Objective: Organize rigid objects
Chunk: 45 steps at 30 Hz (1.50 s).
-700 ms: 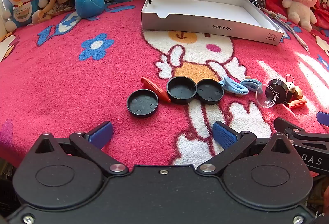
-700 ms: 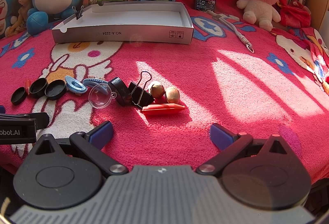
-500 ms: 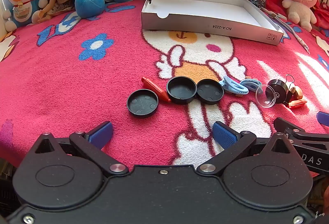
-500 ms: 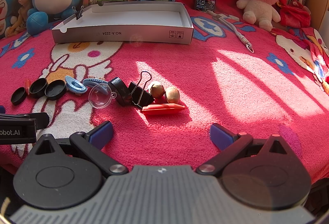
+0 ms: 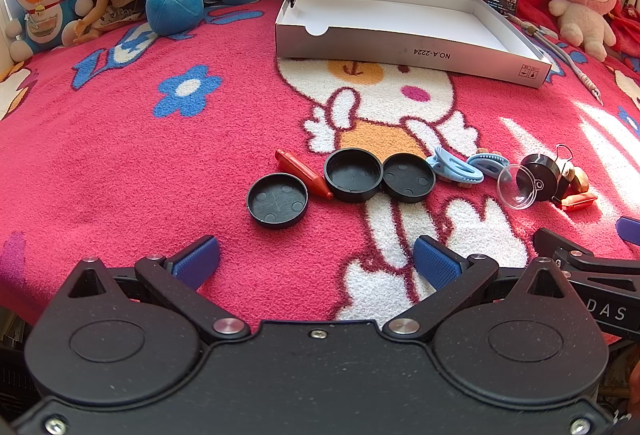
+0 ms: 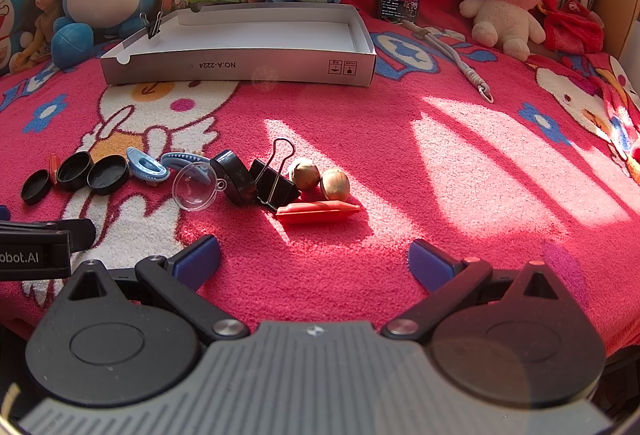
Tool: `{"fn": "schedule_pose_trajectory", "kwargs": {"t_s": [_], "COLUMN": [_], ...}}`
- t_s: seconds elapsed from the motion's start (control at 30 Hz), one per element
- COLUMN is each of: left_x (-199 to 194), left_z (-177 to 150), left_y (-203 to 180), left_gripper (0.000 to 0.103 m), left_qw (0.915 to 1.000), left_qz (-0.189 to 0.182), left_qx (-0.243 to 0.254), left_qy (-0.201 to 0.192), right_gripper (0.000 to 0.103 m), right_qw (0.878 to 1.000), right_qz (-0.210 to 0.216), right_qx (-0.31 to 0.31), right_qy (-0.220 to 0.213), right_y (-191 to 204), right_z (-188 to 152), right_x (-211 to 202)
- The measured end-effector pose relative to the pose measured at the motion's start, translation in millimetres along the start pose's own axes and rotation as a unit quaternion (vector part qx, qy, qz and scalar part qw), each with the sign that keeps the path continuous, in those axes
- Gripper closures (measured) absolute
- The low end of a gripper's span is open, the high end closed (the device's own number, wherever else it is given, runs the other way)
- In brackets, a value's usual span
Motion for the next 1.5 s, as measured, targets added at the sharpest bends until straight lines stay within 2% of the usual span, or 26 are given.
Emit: {"fn": "schedule_pose_trajectory", "kwargs": {"t_s": [0.3,0.57,0.63,0.7,0.8,0.87,0.93,1.07,1.23,1.27,1.3,1.33,1.4,1.5], "left_x": [-1.2,-5.1,-9.8,-15.8,-21.7,-24.1,-26.2,-21.0,-11.3,-10.3,-9.5,-9.0,-11.0,-18.3], "left_z": [-3.1,-16.5,-17.1,-16.1,-12.0,-10.2,-9.2,-9.2,-11.5,-11.4,-11.3,-11.3,-11.2,-11.5], "left_y": [0.2,10.1,10.9,13.4,19.3,24.1,28.2,31.0,30.2,29.4,28.4,27.2,25.5,23.8], "left_gripper": [0.0,0.001,0.011,0.03,0.045,0.05,0.051,0.051,0.052,0.056,0.065,0.071,0.073,0.073], "left_qw": [0.9999,0.9974,0.9966,0.9949,0.9934,0.9922,0.9908,0.9912,0.9923,0.9922,0.992,0.992,0.9922,0.9914], "left_qz": [-0.003,-0.02,-0.025,-0.034,-0.028,-0.018,-0.01,-0.005,-0.019,-0.02,-0.023,-0.026,-0.026,-0.034], "left_qx": [0.01,0.036,0.035,0.036,0.029,0.024,0.029,0.047,0.043,0.043,0.045,0.044,0.037,0.038], "left_qy": [-0.007,-0.058,-0.071,-0.088,-0.107,-0.121,-0.132,-0.124,-0.115,-0.115,-0.116,-0.115,-0.116,-0.12], "right_gripper": [0.0,0.0,0.0,0.0,0.003,0.006,0.009,0.015,0.028,0.03,0.032,0.039,0.051,0.053], "right_qw": [1.0,0.998,0.998,0.997,0.994,0.993,0.993,0.992,0.994,0.994,0.994,0.994,0.995,0.995], "right_qz": [0.007,0.013,0.013,0.022,0.039,0.036,0.03,0.037,0.036,0.038,0.039,0.039,0.036,0.042], "right_qx": [-0.002,-0.002,-0.001,0.007,0.019,0.003,-0.015,-0.033,-0.03,-0.027,-0.026,-0.023,-0.016,-0.003], "right_qy": [-0.008,-0.06,-0.063,-0.073,-0.098,-0.108,-0.117,-0.112,-0.1,-0.097,-0.096,-0.096,-0.094,-0.093], "right_y": [-4.2,-6.5,-5.7,-9.3,-17.3,-19.3,-19.9,-19.9,-17.4,-16.9,-16.4,-15.9,-15.1,-16.4], "right_z": [-0.6,-14.9,-16.0,-15.5,-13.9,-11.3,-9.5,-7.4,-5.8,-5.7,-5.7,-5.7,-5.8,-5.9], "right_x": [-1.3,-2.7,-4.3,-7.4,-14.0,-15.2,-14.8,-10.4,-3.8,-2.7,-2.1,-1.8,-2.7,-6.8]}}
Point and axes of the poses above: each gripper's, at about its wrist camera, not at the fingertips, and x roughly the way its jaws point, y to its left, z to its top, the point moved 2 cm from there along x, roughly the way its jaws point, and after that the axes turned 10 degrees about y, right-handed, at the moved point
